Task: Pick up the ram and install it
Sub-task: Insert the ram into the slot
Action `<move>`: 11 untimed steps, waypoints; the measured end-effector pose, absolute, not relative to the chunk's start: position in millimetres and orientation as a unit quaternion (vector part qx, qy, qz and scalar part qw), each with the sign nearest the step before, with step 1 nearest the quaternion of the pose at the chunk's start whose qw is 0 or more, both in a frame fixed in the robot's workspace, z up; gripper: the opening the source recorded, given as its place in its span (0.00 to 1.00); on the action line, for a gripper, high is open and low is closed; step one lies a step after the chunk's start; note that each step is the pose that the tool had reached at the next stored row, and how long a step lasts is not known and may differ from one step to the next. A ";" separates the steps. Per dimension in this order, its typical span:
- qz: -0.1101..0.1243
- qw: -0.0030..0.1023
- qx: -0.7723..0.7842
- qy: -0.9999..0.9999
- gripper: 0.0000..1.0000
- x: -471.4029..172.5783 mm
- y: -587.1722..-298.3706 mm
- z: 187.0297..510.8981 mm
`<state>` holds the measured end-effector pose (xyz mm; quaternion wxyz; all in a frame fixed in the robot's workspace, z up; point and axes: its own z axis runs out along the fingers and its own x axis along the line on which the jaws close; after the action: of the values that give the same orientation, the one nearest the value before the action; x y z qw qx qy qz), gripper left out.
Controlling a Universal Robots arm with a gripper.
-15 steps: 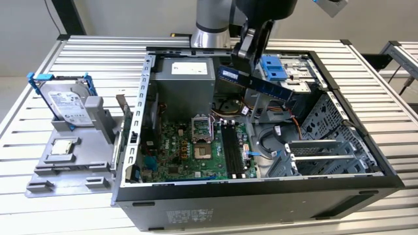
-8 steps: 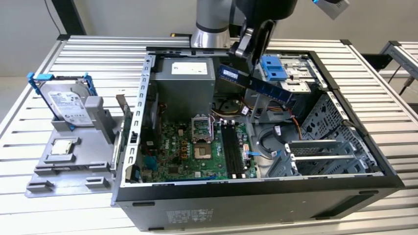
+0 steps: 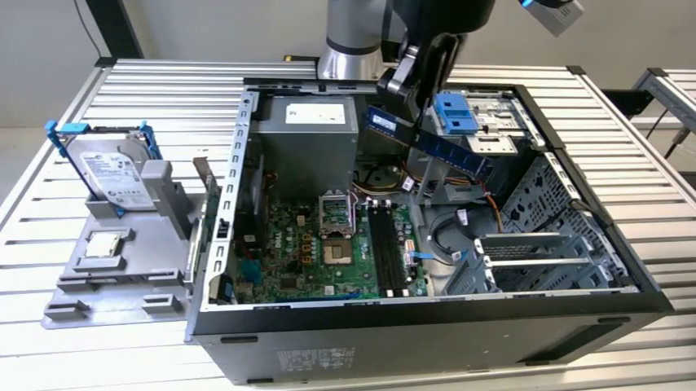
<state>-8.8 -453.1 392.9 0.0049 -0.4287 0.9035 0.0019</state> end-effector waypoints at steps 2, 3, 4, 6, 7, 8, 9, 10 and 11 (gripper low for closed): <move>0.002 0.005 -0.421 0.907 0.00 -8.8 -453.1 392.9; 0.002 0.005 -0.418 0.909 0.00 -8.8 -453.1 392.9; 0.002 0.005 -0.414 0.910 0.00 -8.8 -453.1 392.9; 0.002 0.005 -0.405 0.914 0.00 -8.8 -453.2 392.9; 0.002 0.005 -0.401 0.916 0.00 -8.8 -453.2 392.9; 0.002 0.005 -0.395 0.919 0.00 -8.8 -453.2 392.9; 0.002 0.005 -0.389 0.921 0.00 -8.8 -453.2 392.9; 0.002 0.005 -0.383 0.924 0.00 -8.8 -453.2 392.9; 0.002 0.005 -0.376 0.926 0.00 -8.8 -453.2 392.9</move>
<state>-8.8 -453.2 392.9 0.0050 -0.3765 0.9264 0.0016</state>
